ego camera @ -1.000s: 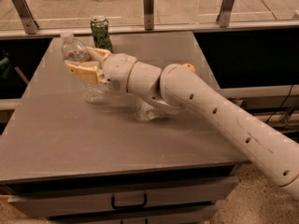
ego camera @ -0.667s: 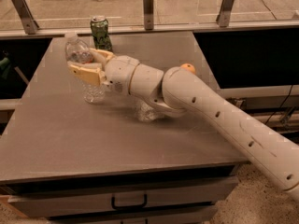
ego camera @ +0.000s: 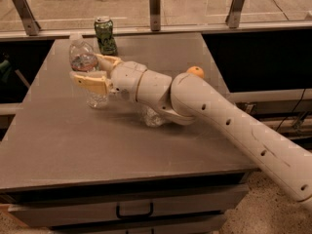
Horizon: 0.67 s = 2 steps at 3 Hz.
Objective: Place water bottle upright
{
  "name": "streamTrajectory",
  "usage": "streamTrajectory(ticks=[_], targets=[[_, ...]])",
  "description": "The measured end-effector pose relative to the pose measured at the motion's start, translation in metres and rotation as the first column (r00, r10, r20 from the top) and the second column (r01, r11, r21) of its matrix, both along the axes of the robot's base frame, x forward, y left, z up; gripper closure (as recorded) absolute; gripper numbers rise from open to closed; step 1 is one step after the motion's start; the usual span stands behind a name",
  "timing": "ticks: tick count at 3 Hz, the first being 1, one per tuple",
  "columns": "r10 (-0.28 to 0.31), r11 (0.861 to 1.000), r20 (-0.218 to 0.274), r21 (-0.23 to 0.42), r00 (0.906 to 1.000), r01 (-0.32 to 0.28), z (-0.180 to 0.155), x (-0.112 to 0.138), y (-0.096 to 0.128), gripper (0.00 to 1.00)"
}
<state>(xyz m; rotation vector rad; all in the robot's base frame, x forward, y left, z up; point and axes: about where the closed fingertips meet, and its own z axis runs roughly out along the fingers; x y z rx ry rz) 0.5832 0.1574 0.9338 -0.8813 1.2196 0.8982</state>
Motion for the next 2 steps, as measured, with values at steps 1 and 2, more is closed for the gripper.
streamTrajectory(ticks=[1, 2], targets=[[-0.024, 1.0, 0.008, -0.006, 0.9997, 0.024, 0.0, 0.001, -0.009, 0.0], [-0.062, 0.998, 0.03, -0.023, 0.9976, 0.062, 0.007, 0.004, -0.027, 0.0]])
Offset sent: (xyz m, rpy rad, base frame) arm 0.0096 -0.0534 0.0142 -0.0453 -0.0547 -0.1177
